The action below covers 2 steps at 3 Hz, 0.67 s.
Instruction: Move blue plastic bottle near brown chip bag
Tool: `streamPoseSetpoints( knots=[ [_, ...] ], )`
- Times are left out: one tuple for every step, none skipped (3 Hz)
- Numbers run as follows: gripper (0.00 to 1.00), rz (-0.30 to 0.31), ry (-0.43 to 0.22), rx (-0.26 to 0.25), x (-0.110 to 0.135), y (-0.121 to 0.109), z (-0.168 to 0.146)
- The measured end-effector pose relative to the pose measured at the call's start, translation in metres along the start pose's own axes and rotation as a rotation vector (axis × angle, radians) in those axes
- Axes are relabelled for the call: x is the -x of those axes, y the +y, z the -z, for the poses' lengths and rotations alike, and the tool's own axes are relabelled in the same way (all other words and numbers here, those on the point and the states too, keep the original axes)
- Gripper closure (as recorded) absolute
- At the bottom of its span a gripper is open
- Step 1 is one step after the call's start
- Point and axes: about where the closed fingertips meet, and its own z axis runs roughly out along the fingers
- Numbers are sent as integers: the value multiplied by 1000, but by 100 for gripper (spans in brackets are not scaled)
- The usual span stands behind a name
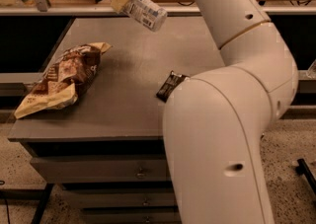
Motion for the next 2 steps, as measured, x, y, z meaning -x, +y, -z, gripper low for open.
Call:
streamPoseSetpoints(
  knots=[
    [100, -62, 59, -49, -17, 12, 13],
    [100, -120, 118, -82, -38, 32, 13]
  ],
)
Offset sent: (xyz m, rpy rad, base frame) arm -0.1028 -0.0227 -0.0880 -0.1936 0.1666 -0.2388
